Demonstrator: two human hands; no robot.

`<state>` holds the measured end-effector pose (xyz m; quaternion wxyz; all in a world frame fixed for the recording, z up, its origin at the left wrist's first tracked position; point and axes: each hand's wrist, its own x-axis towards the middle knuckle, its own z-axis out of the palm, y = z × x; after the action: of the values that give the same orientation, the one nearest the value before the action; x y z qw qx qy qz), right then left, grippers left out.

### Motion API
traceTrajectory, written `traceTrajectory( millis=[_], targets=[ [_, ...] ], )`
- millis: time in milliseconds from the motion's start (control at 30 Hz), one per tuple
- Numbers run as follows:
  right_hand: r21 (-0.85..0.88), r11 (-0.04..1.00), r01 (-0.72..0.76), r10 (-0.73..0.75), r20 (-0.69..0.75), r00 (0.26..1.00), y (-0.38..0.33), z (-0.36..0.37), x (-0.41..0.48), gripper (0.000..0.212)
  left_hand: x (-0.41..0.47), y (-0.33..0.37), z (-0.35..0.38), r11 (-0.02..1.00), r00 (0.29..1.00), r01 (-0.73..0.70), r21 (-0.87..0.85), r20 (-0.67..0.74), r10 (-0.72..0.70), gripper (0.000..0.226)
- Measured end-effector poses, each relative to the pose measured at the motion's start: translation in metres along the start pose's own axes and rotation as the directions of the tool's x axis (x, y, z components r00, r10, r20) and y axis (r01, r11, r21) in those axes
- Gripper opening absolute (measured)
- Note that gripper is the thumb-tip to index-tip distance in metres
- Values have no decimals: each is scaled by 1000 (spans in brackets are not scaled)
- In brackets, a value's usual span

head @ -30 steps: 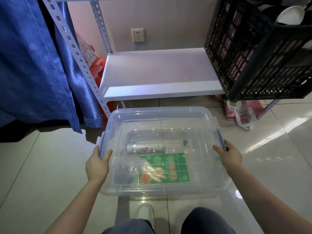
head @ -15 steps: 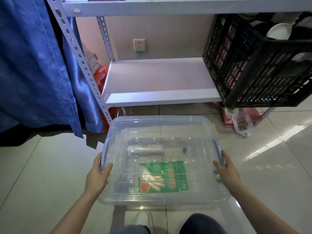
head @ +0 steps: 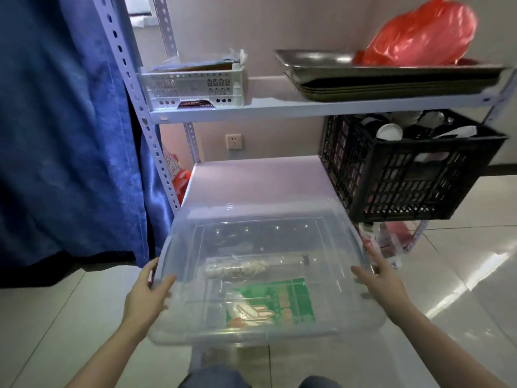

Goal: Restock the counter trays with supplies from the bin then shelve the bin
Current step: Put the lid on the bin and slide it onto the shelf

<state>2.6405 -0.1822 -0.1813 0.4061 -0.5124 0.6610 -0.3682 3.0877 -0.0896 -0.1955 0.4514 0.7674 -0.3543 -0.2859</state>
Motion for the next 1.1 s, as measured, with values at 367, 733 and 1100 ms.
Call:
traceTrajectory(
  millis=[367,733,1100],
  targets=[
    [55,976,211,-199,-178,964,-141,-48,52,59,63,159,-28,972,972,-233,-17,-31,232,47],
    [52,989,138,-128,-160,979,-161,-17,150,56,163,183,6,969,972,-232,-82,9,234,36],
    [-116,989,88,-106,-163,981,-188,33,254,53,241,184,39,939,945,-327,-105,-15,328,31]
  ],
)
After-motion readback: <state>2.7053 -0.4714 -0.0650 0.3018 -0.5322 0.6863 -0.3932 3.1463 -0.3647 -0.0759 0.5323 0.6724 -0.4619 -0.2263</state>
